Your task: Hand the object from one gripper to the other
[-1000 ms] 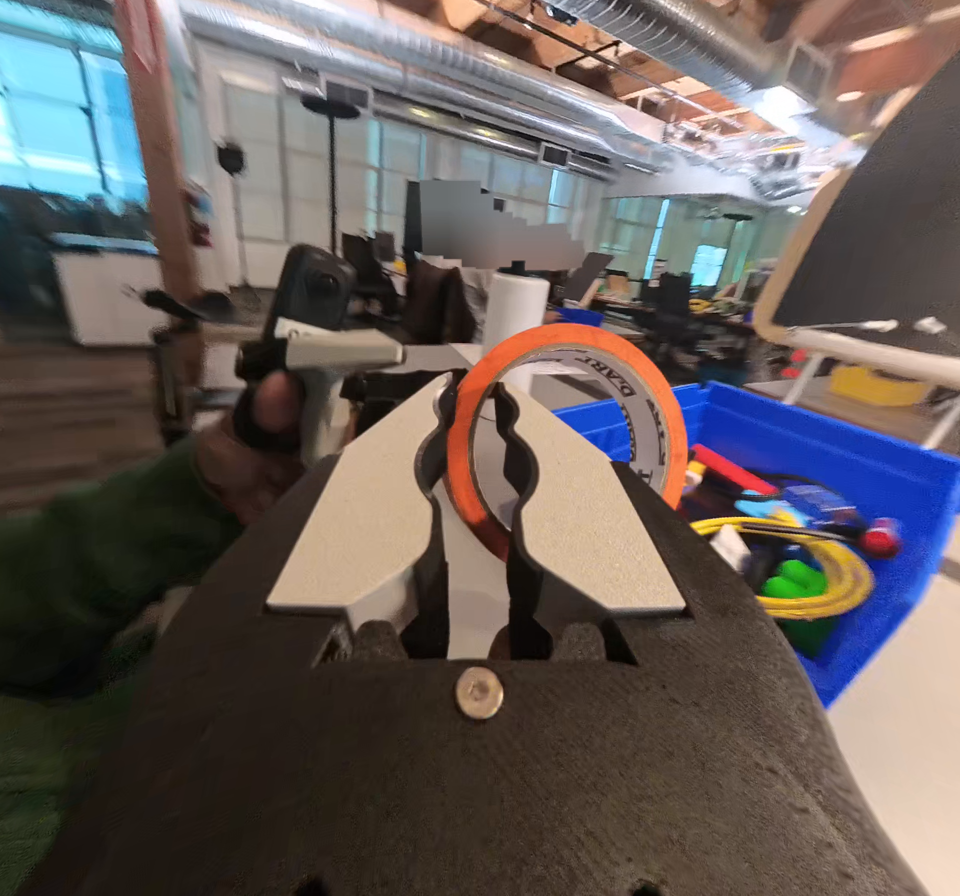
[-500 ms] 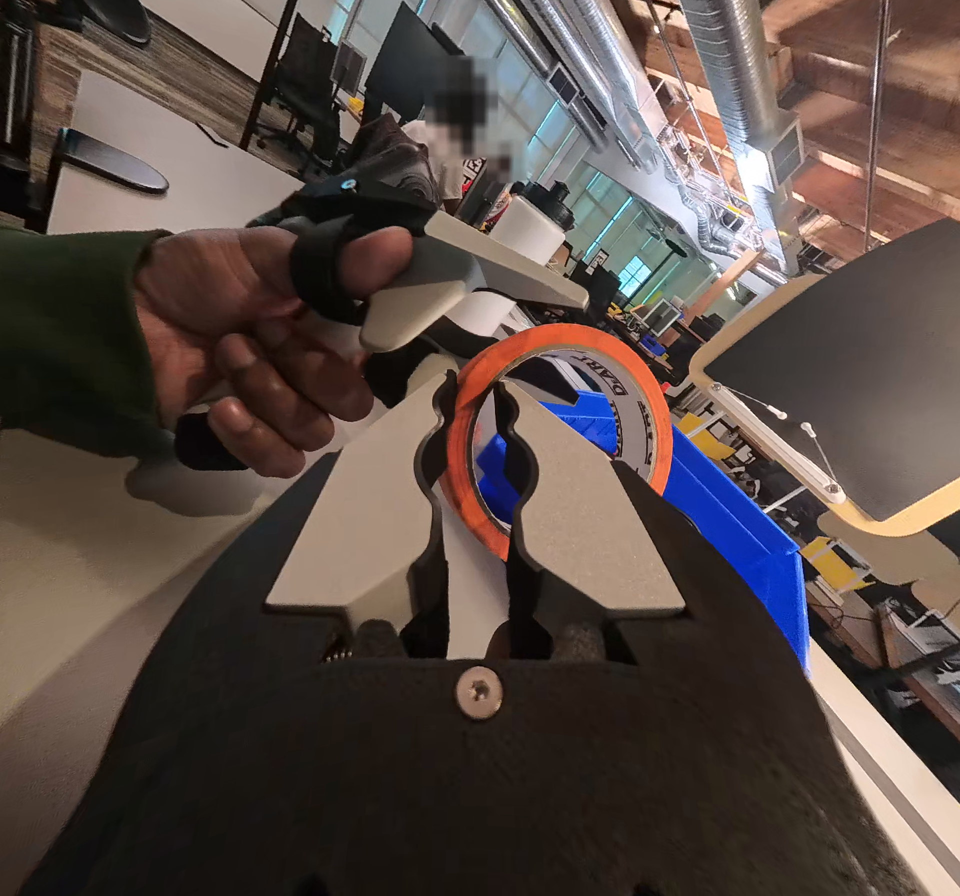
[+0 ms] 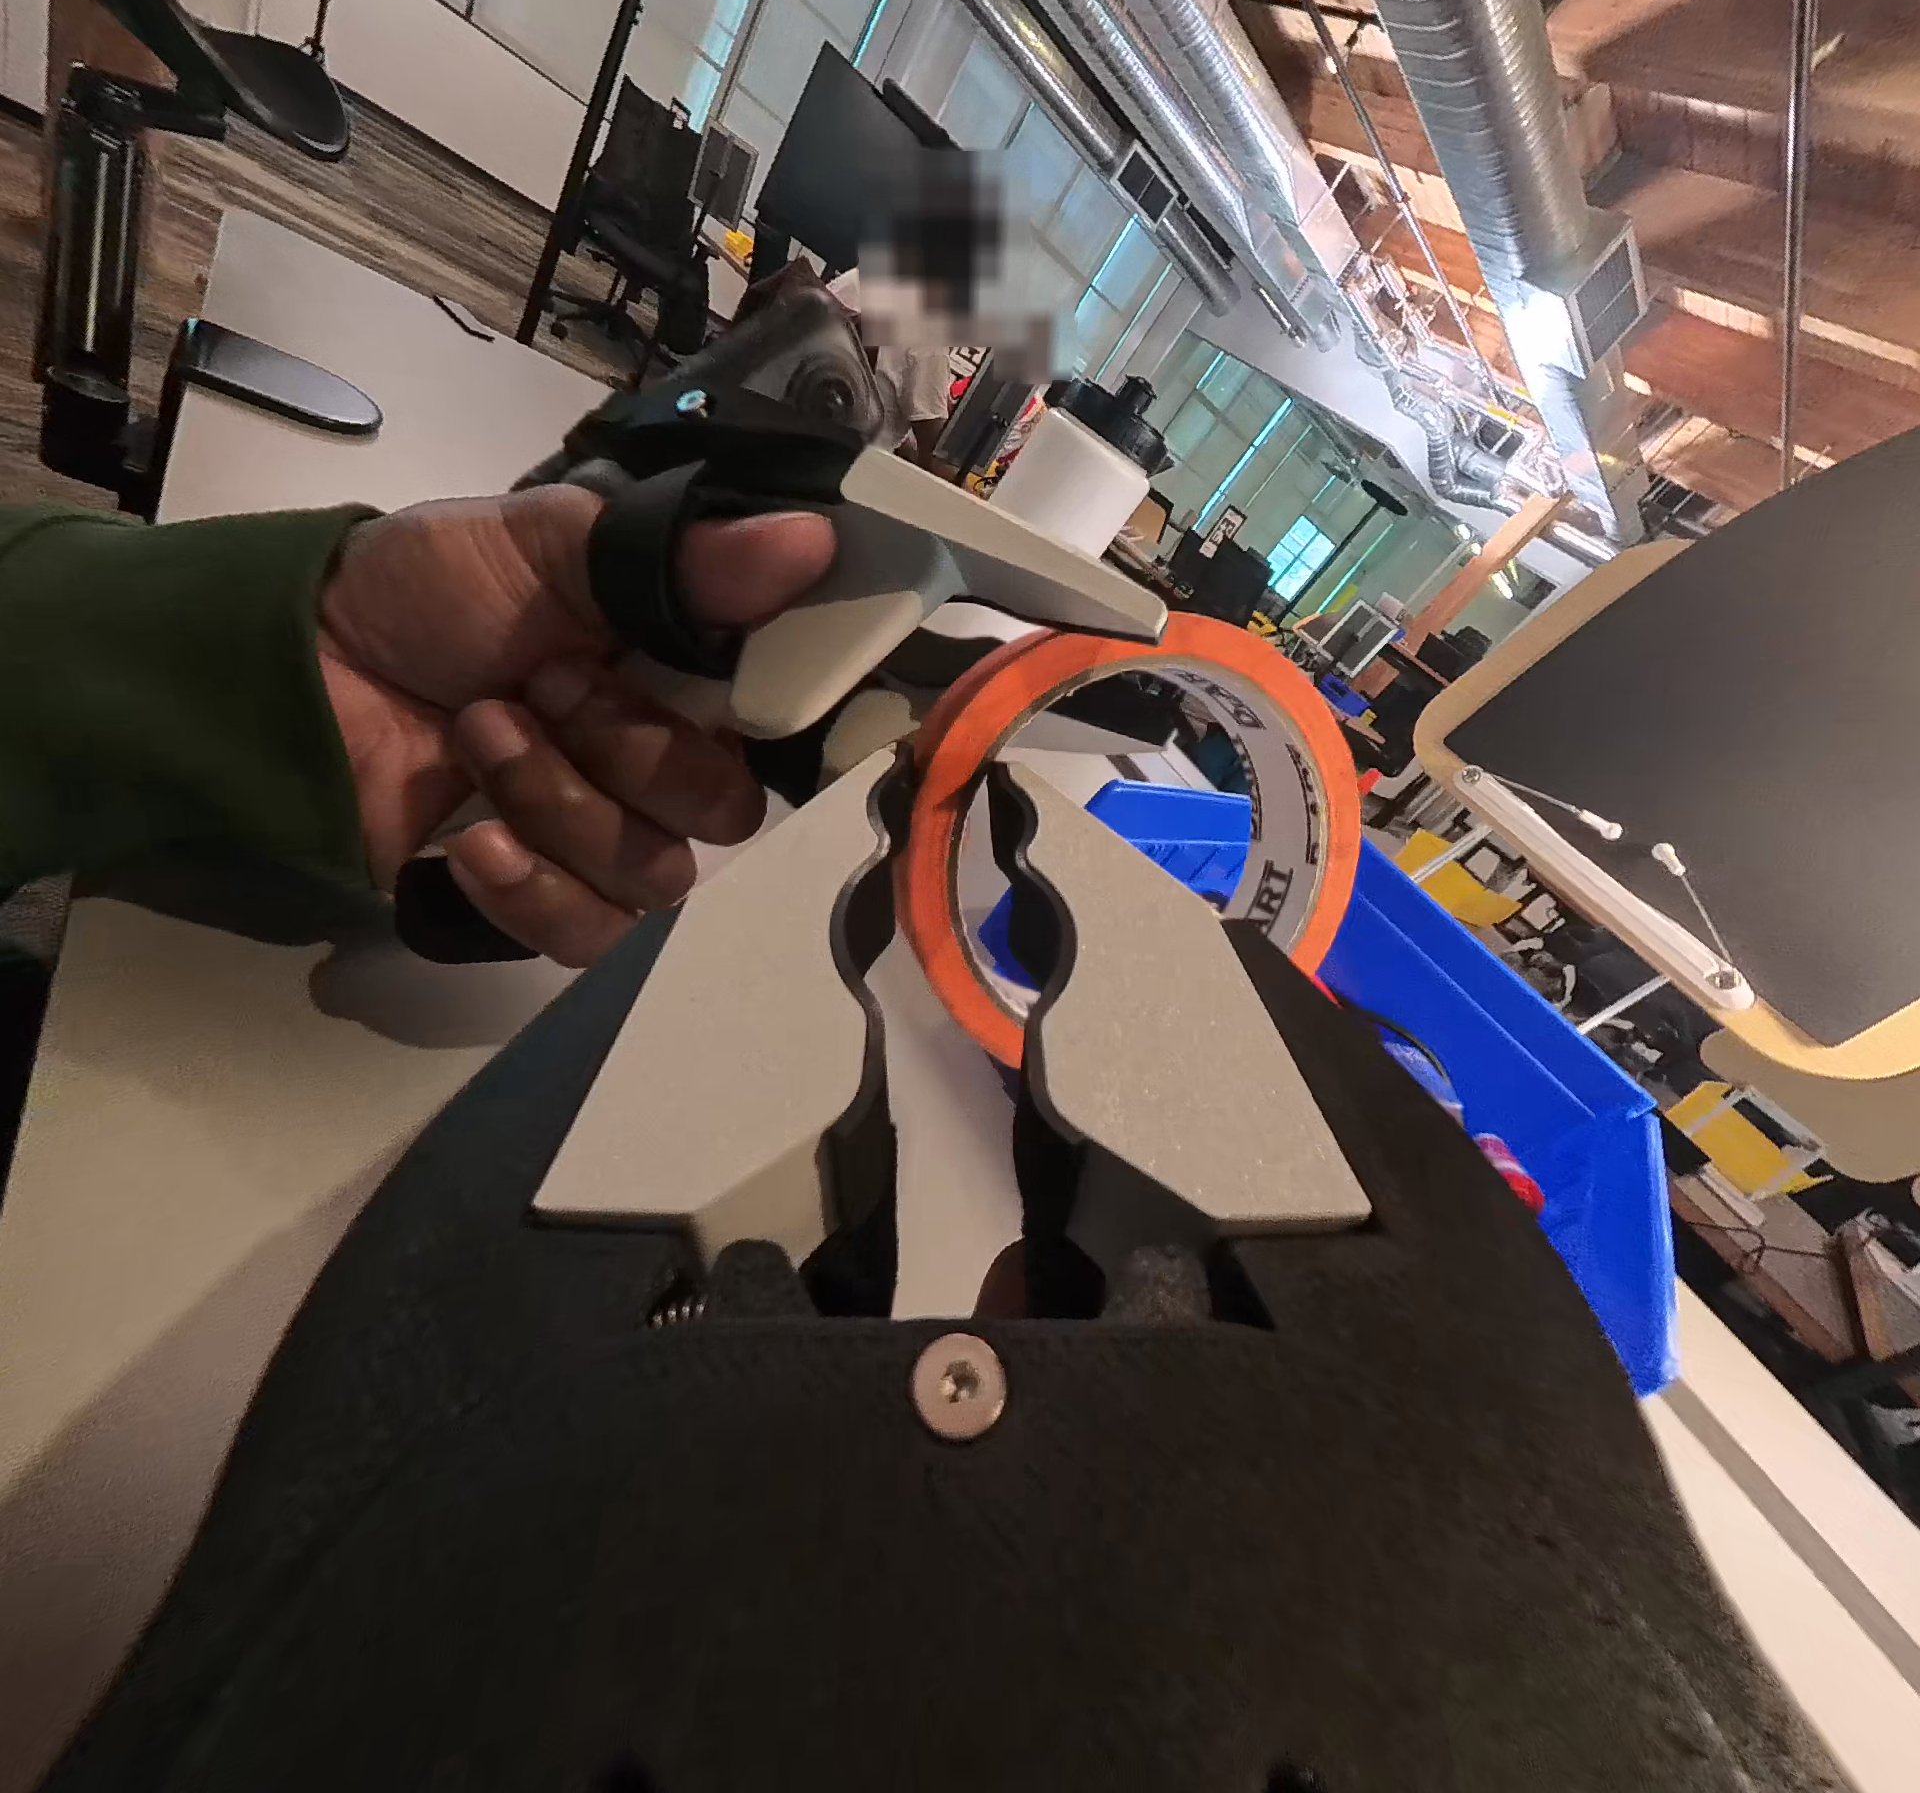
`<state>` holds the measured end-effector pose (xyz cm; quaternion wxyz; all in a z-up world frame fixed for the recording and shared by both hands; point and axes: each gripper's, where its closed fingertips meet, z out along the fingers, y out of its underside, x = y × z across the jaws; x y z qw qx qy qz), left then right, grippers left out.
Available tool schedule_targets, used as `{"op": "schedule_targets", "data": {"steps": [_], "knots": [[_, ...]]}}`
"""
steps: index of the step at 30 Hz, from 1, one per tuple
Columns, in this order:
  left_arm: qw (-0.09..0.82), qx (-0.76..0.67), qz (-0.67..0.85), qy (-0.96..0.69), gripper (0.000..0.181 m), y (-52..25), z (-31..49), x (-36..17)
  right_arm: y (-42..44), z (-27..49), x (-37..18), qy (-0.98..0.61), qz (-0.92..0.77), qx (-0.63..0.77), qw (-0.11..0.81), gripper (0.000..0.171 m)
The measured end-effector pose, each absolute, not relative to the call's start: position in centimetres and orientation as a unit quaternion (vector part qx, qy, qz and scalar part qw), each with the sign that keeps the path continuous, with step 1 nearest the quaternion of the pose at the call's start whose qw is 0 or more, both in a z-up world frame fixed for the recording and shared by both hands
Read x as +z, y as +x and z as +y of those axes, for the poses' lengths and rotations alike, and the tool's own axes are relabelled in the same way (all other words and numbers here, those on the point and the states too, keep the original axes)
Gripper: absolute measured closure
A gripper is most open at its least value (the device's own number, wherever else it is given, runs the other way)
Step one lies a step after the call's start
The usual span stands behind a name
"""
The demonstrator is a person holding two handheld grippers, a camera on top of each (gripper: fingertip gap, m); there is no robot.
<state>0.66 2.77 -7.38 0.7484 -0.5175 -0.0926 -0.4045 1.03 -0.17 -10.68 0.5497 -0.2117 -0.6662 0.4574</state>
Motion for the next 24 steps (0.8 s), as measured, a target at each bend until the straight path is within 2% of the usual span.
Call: {"op": "schedule_targets", "data": {"steps": [4,11,14,17,20,23,24], "knots": [[0.787,-0.256,-0.084,-0.555,0.156,-0.4,2.9,-7.4,0.9,1.0,-10.1,-0.266,-0.642,0.504,0.512,0.153],[0.810,0.015,0.003,-0.586,0.157,0.4,3.1,-6.6,2.8,2.9,-6.5,-0.333,-0.518,0.732,0.291,0.128],[0.807,0.078,0.060,-0.582,0.157,1.9,3.3,-6.4,3.3,3.5,-5.8,-0.340,-0.475,0.783,0.214,0.117],[0.798,0.088,0.118,-0.585,0.156,4.0,3.8,-6.8,3.6,3.4,-5.5,-0.336,-0.460,0.803,0.175,0.114],[0.777,0.105,0.165,-0.598,0.156,5.4,4.4,-7.8,3.6,3.7,-5.3,-0.339,-0.443,0.815,0.160,0.117],[0.766,0.105,0.194,-0.604,0.156,6.5,4.8,-8.5,3.7,4.3,-5.1,-0.340,-0.434,0.815,0.178,0.138],[0.768,0.100,0.194,-0.602,0.156,6.6,4.8,-8.4,3.7,4.3,-5.1,-0.337,-0.437,0.811,0.192,0.140]]}}
